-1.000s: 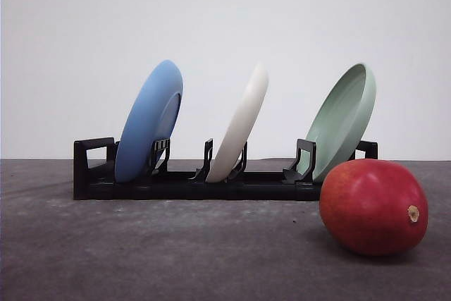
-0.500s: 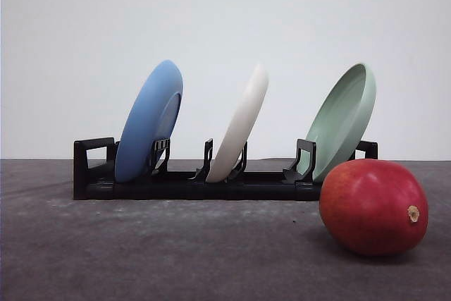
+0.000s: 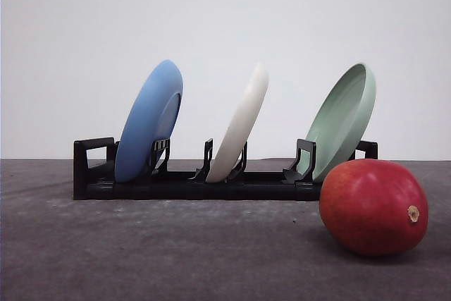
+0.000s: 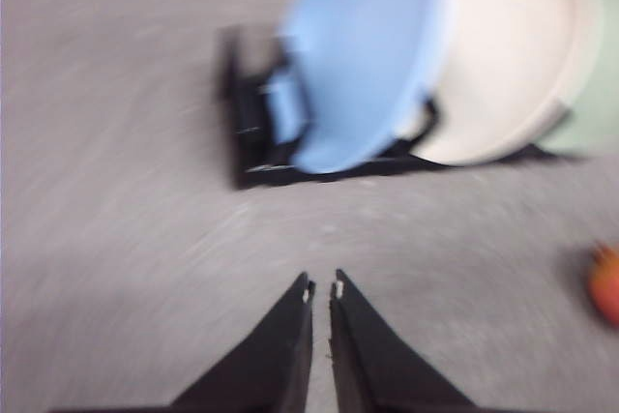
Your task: Place pomegranate in white plate
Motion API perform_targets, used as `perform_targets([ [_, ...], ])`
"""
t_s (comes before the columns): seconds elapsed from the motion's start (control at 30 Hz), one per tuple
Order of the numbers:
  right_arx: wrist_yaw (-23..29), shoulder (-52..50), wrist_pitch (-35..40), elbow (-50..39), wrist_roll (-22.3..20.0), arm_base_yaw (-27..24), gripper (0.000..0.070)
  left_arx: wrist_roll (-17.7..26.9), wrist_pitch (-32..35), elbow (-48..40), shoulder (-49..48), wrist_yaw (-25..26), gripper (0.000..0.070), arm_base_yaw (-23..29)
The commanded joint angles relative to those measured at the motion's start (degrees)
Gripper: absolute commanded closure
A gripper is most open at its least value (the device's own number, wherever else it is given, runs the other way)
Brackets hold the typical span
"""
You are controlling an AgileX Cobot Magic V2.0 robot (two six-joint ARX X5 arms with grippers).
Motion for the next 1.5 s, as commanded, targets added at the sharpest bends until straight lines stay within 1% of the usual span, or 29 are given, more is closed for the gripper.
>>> perform_targets([
  [0.0, 0.3, 0.2, 1.4, 0.7, -4.0, 1.5, 0.0694, 11.2, 1.4, 1.1, 0.8, 0.0, 0.0686, -1.8],
  [0.07, 0.3, 0.2, 2.2, 0.7, -5.8, 2.8, 0.0694, 17.7, 2.4, 1.1, 1.5, 0.0, 0.0684, -3.6],
  [0.1, 0.3, 0.2, 2.6, 0.7, -6.5, 3.1, 0.0694, 19.2, 2.8, 1.1, 1.7, 0.0, 0.0684, -4.2],
  [0.13, 0.3, 0.1, 2.9, 0.7, -6.8, 3.2, 0.0694, 19.8, 3.1, 1.1, 1.9, 0.0, 0.0684, -4.7],
  [0.27, 0.3, 0.1, 3.5, 0.7, -7.0, 3.2, 0.0693, 19.2, 3.2, 1.1, 2.1, 0.0, 0.0680, -5.3],
  [0.3, 0.3, 0.1, 3.6, 0.7, -7.0, 3.2, 0.0682, 19.0, 3.2, 1.1, 2.1, 0.3, 0.0643, -5.3],
  [0.33, 0.3, 0.1, 3.6, 0.7, -7.0, 3.2, 0.0637, 18.5, 3.2, 1.1, 2.1, 0.7, 0.0564, -5.3],
  [0.4, 0.3, 0.1, 3.7, 0.7, -7.0, 3.2, 0.0488, 17.0, 3.2, 1.1, 2.1, 1.8, 0.0349, -5.3],
  [0.43, 0.3, 0.1, 3.7, 0.7, -7.0, 3.2, 0.0421, 16.2, 3.2, 1.1, 2.1, 2.1, 0.0277, -5.3],
  [0.47, 0.3, 0.1, 3.7, 0.7, -7.0, 3.2, 0.0384, 15.6, 3.2, 1.1, 2.1, 2.4, 0.0258, -5.3],
  [0.5, 0.3, 0.1, 3.7, 0.7, -7.0, 3.2, 0.0375, 15.2, 3.2, 1.1, 2.1, 2.4, 0.0266, -5.4],
  [0.7, 0.3, 0.1, 4.3, 0.7, -6.8, 3.2, 0.0375, 14.9, 3.8, 1.1, 2.3, 2.6, 0.0268, -6.7],
  [0.9, -0.5, 0.1, 4.3, 0.7, -6.8, 3.2, 0.0375, 14.8, 8.8, 1.1, 5.7, 3.3, 0.0268, -11.2],
  [1.1, -0.6, 0.1, 4.2, 0.7, -6.8, 3.2, 0.0375, 13.8, 18.6, 1.1, 13.9, 2.7, 0.0268, -17.2],
  [1.17, -0.6, 0.1, 4.2, 0.7, -6.8, 3.2, 0.0375, 13.1, 22.3, 1.1, 17.0, 1.7, 0.0268, -19.2],
  [1.37, -0.6, 0.1, 4.2, 0.7, -6.9, 3.2, 0.0375, 12.8, 34.8, 1.1, 27.2, -2.5, 0.0271, -24.9],
  [1.47, -0.6, 0.1, 4.2, 0.7, -6.9, 3.2, 0.0375, 11.3, 41.6, 1.2, 32.4, -4.5, 0.0271, -27.5],
])
